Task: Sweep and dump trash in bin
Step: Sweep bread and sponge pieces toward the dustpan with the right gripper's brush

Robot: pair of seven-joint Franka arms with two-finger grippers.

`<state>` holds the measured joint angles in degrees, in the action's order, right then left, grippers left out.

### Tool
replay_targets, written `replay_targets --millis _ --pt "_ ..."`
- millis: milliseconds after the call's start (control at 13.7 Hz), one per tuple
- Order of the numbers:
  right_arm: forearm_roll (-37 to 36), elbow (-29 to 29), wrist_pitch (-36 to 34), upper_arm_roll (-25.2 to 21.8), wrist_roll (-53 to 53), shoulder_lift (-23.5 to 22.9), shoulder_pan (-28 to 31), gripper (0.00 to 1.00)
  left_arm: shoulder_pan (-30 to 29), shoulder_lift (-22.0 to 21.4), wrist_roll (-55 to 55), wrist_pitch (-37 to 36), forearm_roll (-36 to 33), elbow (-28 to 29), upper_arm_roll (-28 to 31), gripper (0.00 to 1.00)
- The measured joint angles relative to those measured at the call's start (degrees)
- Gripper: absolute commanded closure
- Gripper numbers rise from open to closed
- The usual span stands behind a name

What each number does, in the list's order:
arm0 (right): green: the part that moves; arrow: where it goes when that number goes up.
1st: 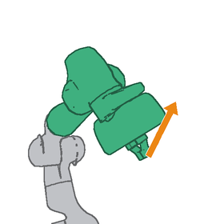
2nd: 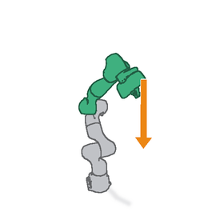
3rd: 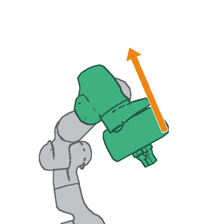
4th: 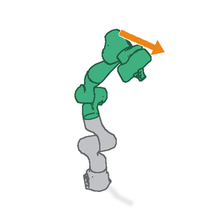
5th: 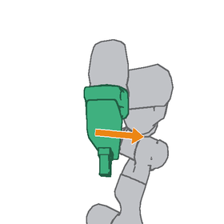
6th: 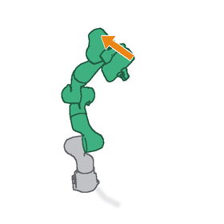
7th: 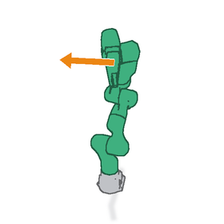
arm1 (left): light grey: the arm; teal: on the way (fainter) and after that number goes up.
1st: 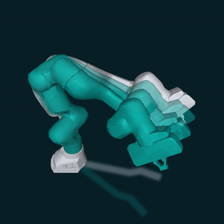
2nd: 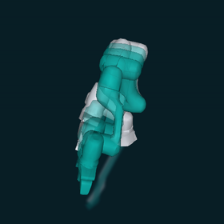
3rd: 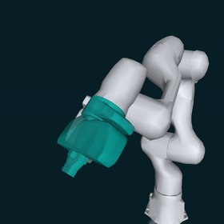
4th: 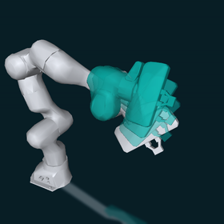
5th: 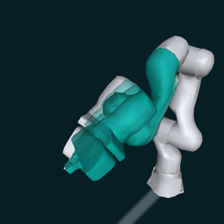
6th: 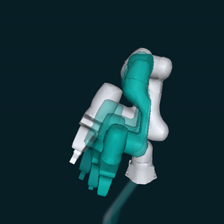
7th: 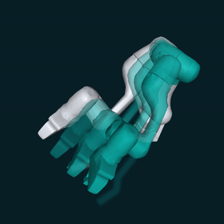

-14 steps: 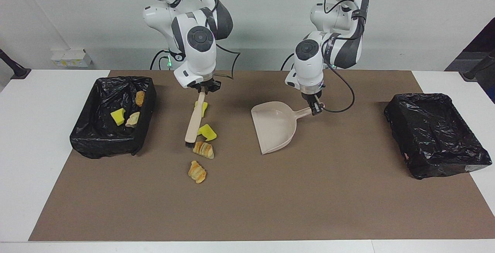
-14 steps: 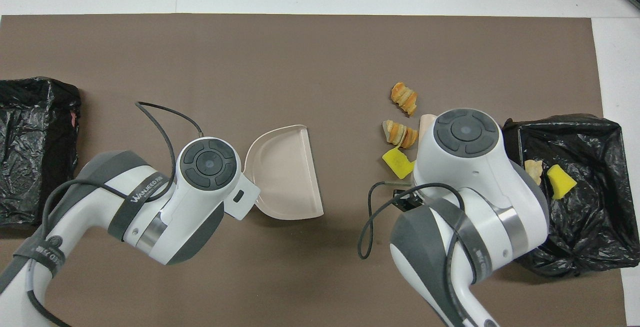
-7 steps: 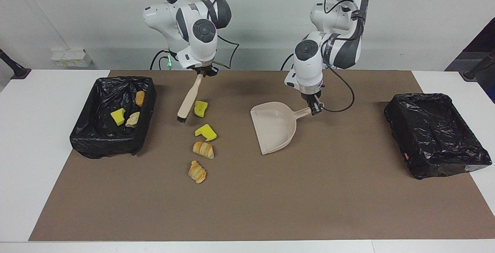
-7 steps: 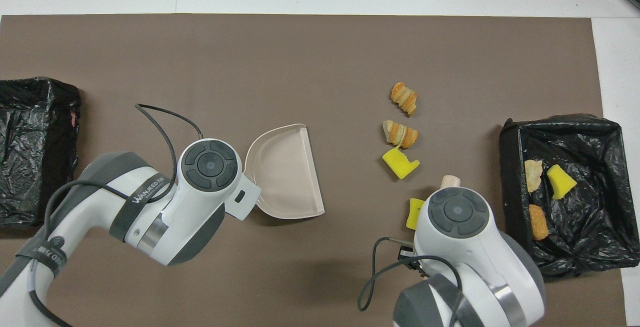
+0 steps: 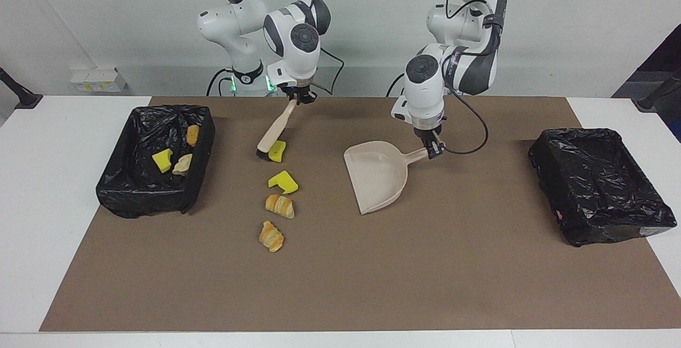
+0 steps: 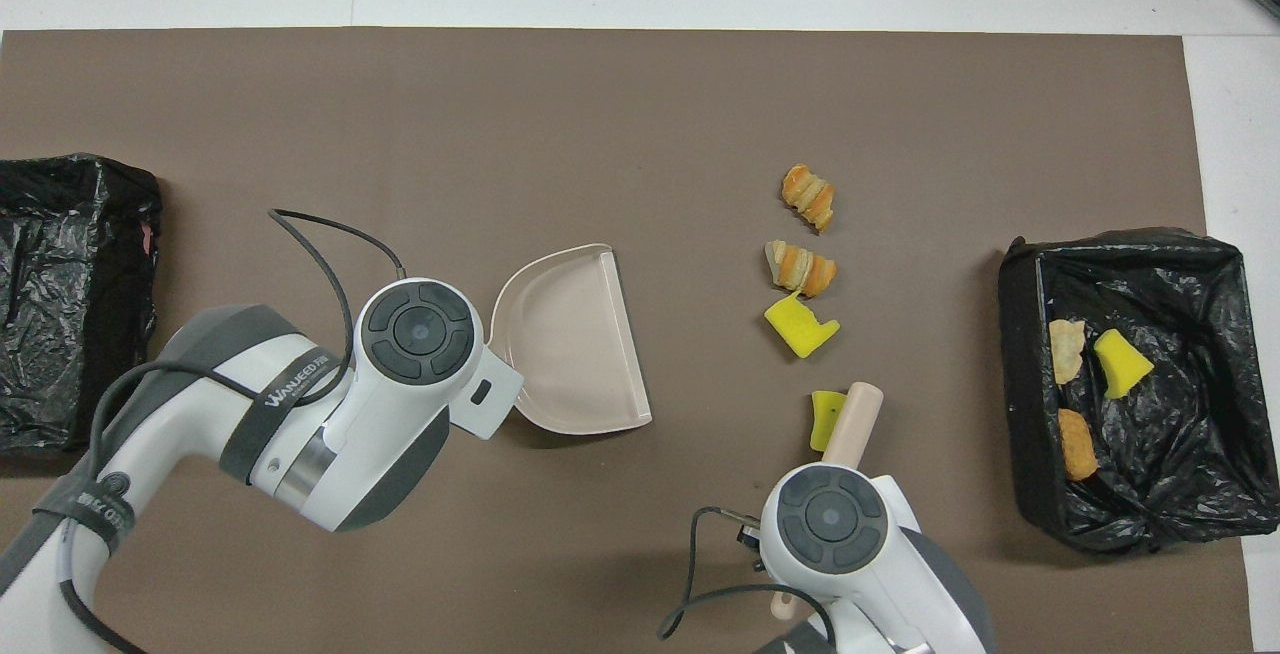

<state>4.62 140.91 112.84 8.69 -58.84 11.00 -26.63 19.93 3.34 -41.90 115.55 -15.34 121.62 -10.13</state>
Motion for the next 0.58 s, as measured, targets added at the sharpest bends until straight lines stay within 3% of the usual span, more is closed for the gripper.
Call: replay_targets --millis 146,584 --pt "0.0 -1.6 5.4 -0.3 2.2 -3.9 1.4 1.00 0.0 0.0 0.3 0.4 0.0 0.3 0.0 1.00" --pt "0.0 -14.1 6.4 -0.1 5.1 -12.4 1.2 1.00 0.0 0.0 0.6 0.6 0.0 0.3 0.0 1.00"
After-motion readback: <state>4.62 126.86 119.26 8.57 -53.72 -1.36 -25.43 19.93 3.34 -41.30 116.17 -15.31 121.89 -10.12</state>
